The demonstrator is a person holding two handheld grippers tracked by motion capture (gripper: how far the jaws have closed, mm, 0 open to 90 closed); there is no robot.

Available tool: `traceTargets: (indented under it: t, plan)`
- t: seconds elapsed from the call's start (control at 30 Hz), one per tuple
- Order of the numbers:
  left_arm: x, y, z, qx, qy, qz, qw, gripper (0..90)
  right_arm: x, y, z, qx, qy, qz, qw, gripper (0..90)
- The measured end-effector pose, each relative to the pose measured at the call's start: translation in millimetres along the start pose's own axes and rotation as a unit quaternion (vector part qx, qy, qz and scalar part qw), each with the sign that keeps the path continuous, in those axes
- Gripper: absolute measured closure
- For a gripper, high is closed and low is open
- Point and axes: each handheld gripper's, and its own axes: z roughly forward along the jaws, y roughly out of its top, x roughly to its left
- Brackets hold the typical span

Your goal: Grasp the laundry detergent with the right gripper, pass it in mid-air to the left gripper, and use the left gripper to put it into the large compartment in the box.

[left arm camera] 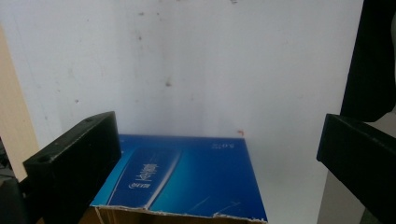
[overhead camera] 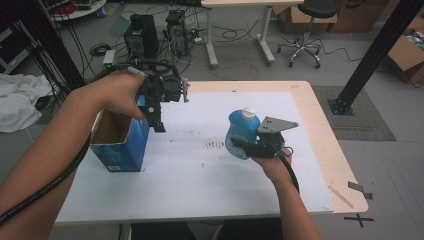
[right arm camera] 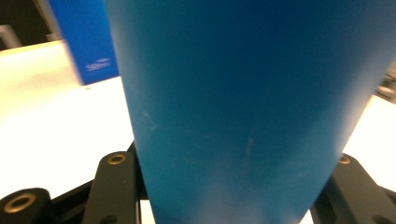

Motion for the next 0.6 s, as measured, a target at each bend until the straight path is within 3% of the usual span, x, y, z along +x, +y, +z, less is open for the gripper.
traceTargets:
  t: [0.1,0.13,0.17,0.2,0.3,0.33,0.4,0.43,0.5,0.57,0.6]
  plan:
    - [-5.0,3.2,-0.3,-0.001,-0.003,0.003,1.0,0.1,1.9,10.2,1.9,0.011,0.057,-0.029,0.9979,45.8]
    - [-5.0,3.2,-0.3,-0.001,-0.003,0.003,1.0,0.1,1.9,10.2,1.9,0.011,0.057,-0.029,0.9979,45.8]
    - [-6.5,4.0,0.1,-0.003,-0.003,0.004,1.0,0.1,3.7,12.3,5.1,0.018,0.085,-0.043,0.9953,45.8]
    - [-7.9,5.2,-0.4,0.001,-0.004,0.006,1.0,0.1,3.7,12.3,5.1,0.018,0.085,-0.043,0.9953,45.8]
    - [-13.5,8.1,-0.2,0.0,-0.007,0.011,0.9999,0.1,8.0,14.0,10.7,0.025,0.118,-0.066,0.9905,45.8]
    - [-15.7,9.0,0.1,-0.001,-0.006,0.011,0.9999,0.1,12.1,14.7,15.6,0.026,0.146,-0.077,0.986,45.8]
    - [-19.7,10.8,1.4,-0.002,-0.009,0.014,0.9999,0.1,14.6,15.4,17.9,0.026,0.155,-0.083,0.9841,45.8]
    - [-23.7,12.9,3.0,-0.004,-0.01,0.015,0.9998,0.1,19.5,17.2,22.8,0.026,0.172,-0.095,0.9802,45.7]
    - [-25.6,14.0,3.2,-0.004,-0.01,0.016,0.9998,0.1,21.7,18.0,25.5,0.025,0.18,-0.098,0.9785,45.7]
    - [-32.2,17.2,4.8,-0.007,-0.012,0.021,0.9997,0.1,28.4,19.6,33.6,0.018,0.202,-0.106,0.9735,45.7]
    - [-32.2,17.2,4.8,-0.007,-0.012,0.021,0.9997,0.1,28.4,19.6,33.6,0.018,0.202,-0.106,0.9735,45.7]
